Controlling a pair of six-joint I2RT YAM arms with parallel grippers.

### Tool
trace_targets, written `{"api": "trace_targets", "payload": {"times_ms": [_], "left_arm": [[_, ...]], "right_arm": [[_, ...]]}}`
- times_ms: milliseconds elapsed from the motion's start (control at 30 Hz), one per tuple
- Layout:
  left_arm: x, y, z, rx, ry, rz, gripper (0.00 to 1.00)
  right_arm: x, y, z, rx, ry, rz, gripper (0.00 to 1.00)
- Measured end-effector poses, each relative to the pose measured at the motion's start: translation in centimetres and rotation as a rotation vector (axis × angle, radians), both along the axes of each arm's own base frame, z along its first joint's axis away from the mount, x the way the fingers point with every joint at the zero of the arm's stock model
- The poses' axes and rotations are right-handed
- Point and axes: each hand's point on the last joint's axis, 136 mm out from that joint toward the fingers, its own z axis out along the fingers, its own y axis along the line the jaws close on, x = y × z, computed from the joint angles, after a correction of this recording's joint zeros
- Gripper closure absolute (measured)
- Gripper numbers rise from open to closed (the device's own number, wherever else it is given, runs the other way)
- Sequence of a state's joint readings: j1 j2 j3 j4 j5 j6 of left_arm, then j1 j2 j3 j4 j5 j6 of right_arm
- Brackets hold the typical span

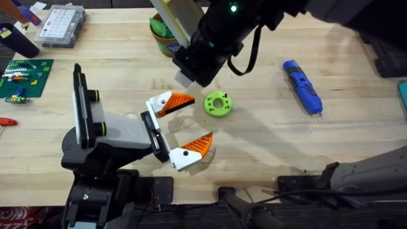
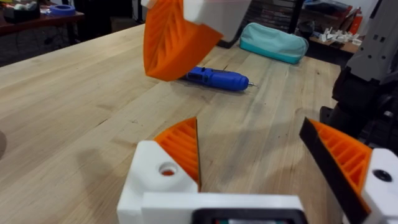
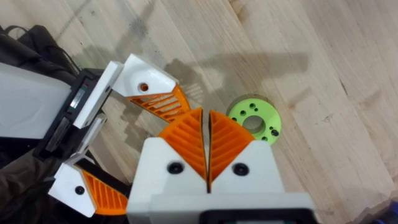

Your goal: Pick up the gripper from the table and insert it into the empty holder that is missing its gripper. Then pick up a screw, insert it into the mounting hole, and use the screwdriver to tighten it. Finally, clean up the table by picking up the vegetable and placing it into the bucket.

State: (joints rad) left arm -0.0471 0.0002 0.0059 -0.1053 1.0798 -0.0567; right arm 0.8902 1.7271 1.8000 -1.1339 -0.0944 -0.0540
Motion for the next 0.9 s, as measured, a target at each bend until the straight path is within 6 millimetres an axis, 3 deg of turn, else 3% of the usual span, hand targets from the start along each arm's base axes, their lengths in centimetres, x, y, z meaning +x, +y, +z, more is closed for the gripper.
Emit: {"api": "trace_targets", "payload": {"times_ms": [433,600,900], "left_arm": [[0.0,0.0,0.0,-0.002,0.001,0.0,0.011],[0.0,0.0,0.0,-0.002,0.001,0.0,0.011],[0.0,0.0,0.0,-0.002,0.001,0.0,0.011]], "right_arm": [[0.0,-1.3,-0.5,-0.057,0.002,-0.01,0.991],[-0.1,-3.5,-0.8,-0.143,-0.001,-0.033,0.991],[0.6,-8.0,1.7,-0.142,-0.047,-0.14,0.997]]}}
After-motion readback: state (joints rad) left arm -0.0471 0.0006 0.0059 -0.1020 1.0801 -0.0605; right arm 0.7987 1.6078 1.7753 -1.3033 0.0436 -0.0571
